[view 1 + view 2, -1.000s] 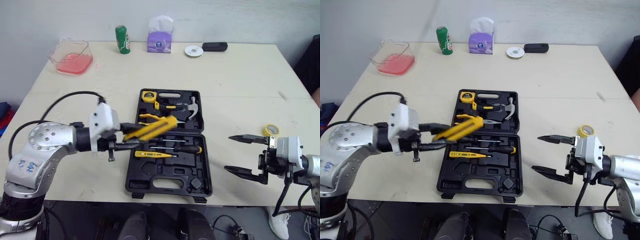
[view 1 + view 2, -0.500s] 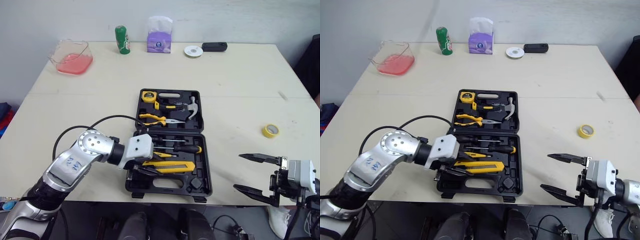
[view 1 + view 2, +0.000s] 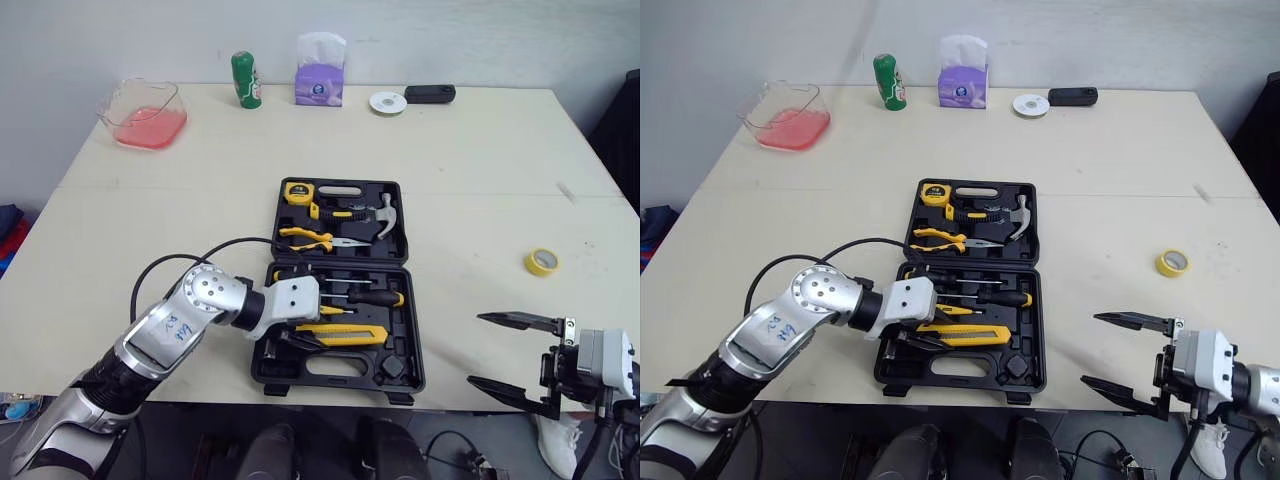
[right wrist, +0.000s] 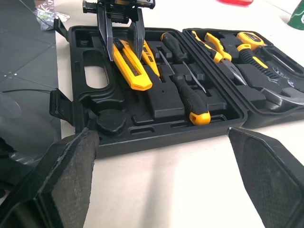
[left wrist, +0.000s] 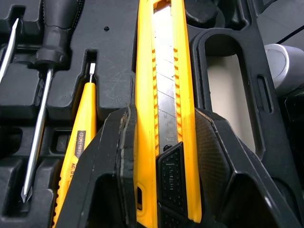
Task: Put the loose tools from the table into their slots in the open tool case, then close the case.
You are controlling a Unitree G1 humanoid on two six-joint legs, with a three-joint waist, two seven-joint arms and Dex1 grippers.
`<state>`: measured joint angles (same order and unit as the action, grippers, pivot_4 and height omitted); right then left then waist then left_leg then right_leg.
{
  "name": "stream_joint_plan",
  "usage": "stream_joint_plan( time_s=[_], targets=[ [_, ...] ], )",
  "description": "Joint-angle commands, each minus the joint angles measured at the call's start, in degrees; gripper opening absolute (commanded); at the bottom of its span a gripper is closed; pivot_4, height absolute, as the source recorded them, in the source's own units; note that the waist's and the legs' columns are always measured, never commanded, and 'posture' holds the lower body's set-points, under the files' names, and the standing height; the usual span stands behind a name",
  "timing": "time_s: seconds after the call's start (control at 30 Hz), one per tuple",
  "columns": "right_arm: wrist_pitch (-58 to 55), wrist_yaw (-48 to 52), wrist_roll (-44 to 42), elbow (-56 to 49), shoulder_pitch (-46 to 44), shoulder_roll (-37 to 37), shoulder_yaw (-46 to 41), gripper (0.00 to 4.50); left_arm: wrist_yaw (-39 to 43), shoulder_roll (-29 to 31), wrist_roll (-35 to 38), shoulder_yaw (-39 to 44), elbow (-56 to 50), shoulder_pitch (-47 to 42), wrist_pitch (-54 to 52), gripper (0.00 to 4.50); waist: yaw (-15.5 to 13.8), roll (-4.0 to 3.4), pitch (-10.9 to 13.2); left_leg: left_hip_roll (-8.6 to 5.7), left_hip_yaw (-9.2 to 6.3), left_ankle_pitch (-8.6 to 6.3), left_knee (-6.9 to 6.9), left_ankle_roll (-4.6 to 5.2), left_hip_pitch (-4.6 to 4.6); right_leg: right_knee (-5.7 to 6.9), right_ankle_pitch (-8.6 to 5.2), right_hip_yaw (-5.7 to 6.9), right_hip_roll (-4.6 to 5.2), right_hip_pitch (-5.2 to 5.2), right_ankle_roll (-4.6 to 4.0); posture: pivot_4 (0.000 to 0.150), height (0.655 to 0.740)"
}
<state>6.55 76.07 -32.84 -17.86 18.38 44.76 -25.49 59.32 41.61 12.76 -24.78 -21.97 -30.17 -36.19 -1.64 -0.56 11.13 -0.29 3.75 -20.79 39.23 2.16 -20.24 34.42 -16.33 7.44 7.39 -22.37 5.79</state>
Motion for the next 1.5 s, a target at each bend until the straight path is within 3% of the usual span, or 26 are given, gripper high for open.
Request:
stream_joint_plan(
  time_s=[0.03,0.43,0.63,0.87,1.07,1.17,1.33,1.4,1.5],
  targets=[
    [1.66,-0.03,-0.54,-0.13,0.17,-0.57,-0.8,4.5,-0.15,1.26,-1.43,-0.67,-3.05,1.9,-0.66,1.28,0.04,0.0,0.0,0.0,0.0,0.0,0.0,0.0,0.01,0.0,0.0,0.0,0.0,0.0,0.0,0.15,0.74],
    [1.88,-0.6,-0.04,0.46,-1.27,-0.49,0.5,4.5,-0.66,0.69,-2.29,-0.21,-1.77,1.04,-1.73,1.28,0.15,-0.01,-0.02,0.01,0.01,0.01,0.01,-0.01,0.06,0.07,0.0,-0.03,-0.01,0.02,0.0,0.15,0.74],
    [1.72,-0.59,0.31,1.83,-3.2,-0.11,1.26,4.5,0.08,0.22,-3.09,0.46,-0.95,0.74,1.71,4.1,0.08,0.0,-0.02,-0.01,0.01,0.01,0.06,-0.01,0.04,0.08,0.0,-0.01,-0.01,0.02,0.0,0.15,0.74],
    [1.82,-0.37,0.2,2.33,-3.8,0.09,1.51,4.5,3.37,-2.79,3.37,6.4,0.06,-0.68,6.68,4.1,0.02,0.0,-0.02,-0.01,0.0,0.02,0.16,0.0,0.0,0.15,0.0,0.0,0.0,0.01,0.0,0.15,0.74],
    [1.51,-0.57,0.07,2.94,-4.35,0.01,1.59,4.5,7.53,-6.67,9.0,12.43,3.63,-0.16,17.07,4.1,0.05,0.0,-0.02,-0.01,-0.03,0.01,0.32,0.0,-0.03,0.25,0.0,0.03,0.02,0.01,0.0,0.15,0.74],
    [1.57,-0.98,0.16,3.5,-4.44,-0.2,1.33,4.5,10.75,-6.33,11.53,13.61,4.6,1.47,18.41,3.25,0.08,0.0,-0.02,-0.01,-0.03,0.01,0.34,0.0,-0.02,0.28,0.0,0.03,0.01,0.02,0.0,0.15,0.74],
    [2.12,-1.28,0.38,4.17,-4.33,-0.5,1.41,4.5,9.2,-8.46,9.06,11.83,7.64,4.18,20.66,0.81,0.09,0.0,-0.02,-0.01,-0.02,0.01,0.4,0.01,-0.01,0.34,0.0,0.02,0.0,0.02,0.0,0.15,0.74],
    [2.76,-1.1,0.55,4.8,-4.03,-0.74,1.25,4.5,9.18,-8.95,7.74,10.21,8.45,5.49,21.35,0.04,0.01,0.0,-0.02,-0.01,-0.02,0.01,0.42,0.01,-0.02,0.36,0.0,0.01,0.01,0.02,0.0,0.15,0.74],
    [3.91,-0.65,0.75,6.04,-3.76,-0.89,1.21,4.5,9.53,-9.4,5.69,8.11,9.74,6.12,22.71,0.04,0.0,0.0,-0.02,-0.02,-0.02,0.0,0.43,0.02,-0.02,0.35,0.0,0.02,0.01,0.02,0.0,0.15,0.74]
  ],
)
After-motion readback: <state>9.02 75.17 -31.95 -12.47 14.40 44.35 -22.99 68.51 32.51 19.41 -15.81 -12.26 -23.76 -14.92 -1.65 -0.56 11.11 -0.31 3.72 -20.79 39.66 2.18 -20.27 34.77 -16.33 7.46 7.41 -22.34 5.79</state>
